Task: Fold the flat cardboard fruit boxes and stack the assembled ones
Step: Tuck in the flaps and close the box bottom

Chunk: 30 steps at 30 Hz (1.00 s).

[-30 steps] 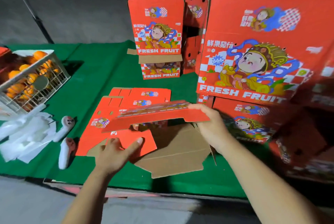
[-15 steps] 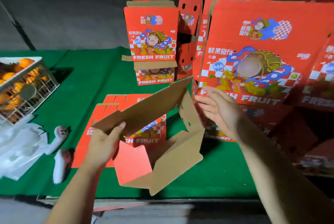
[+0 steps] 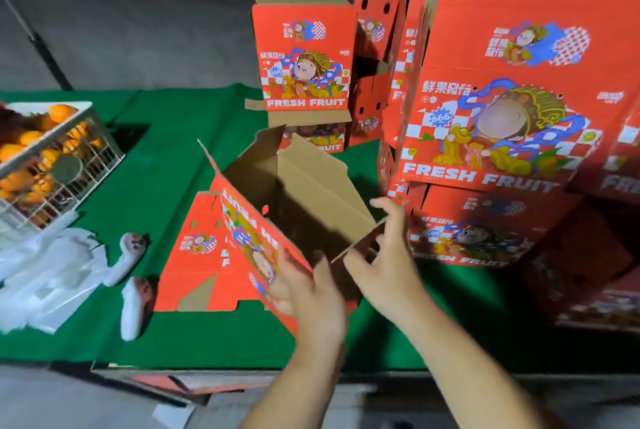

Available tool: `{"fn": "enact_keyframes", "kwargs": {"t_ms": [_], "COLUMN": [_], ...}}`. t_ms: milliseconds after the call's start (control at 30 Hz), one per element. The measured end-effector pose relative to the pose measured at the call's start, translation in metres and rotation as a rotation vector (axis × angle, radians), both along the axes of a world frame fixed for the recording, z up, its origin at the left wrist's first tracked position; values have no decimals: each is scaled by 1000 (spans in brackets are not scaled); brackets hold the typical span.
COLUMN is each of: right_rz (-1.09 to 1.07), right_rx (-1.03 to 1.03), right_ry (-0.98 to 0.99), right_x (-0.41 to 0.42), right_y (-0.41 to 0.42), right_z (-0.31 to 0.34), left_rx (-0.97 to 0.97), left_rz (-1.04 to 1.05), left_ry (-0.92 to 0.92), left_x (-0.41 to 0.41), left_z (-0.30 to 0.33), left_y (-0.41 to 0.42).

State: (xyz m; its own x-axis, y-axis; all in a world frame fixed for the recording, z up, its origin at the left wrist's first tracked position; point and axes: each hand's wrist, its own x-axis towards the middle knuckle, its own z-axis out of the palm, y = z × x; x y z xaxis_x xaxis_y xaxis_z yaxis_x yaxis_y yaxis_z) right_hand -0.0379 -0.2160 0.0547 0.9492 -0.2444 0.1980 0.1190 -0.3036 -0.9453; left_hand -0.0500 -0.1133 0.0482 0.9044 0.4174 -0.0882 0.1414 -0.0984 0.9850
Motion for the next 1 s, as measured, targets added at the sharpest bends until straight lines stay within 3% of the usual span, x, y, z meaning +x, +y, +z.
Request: {"fn": "enact_keyframes", "kwargs": {"t_ms": [133,167,267,333,467,567,700,867,1000], "right_rz": [-241,-265,-209,-302,-402,-494,-616,-288,-99], "right_rx": [-218,-231,-199,-258,-244,52,143,521,478], "right_ry": [-46,-22,10,-133,-196,-98,-87,30,149], "right_x": [29,35,45,49,54,44,22,-3,-15], "right_y": [-50,-68,-111,-123,-122,-112,-105,-99,-96], "right_z": [22,32,53,58,38,21,-11,-23,-24], "left_rx": [-204,-153,137,152,146,56,259,697,842], "left_rz": [-541,-578,-213,1,-343,-500,-542,-564,-668], "left_ry": [-125,-196,-312,-192,-125,-225,-283,-279,-15], "left_x": [-23,-21,26,68,95,86,79,68,61], "left_z": [-1,4,6,13,19,10,4,12,19], "left_y": [-1,12,63,99,103,90,97,112,120]}}
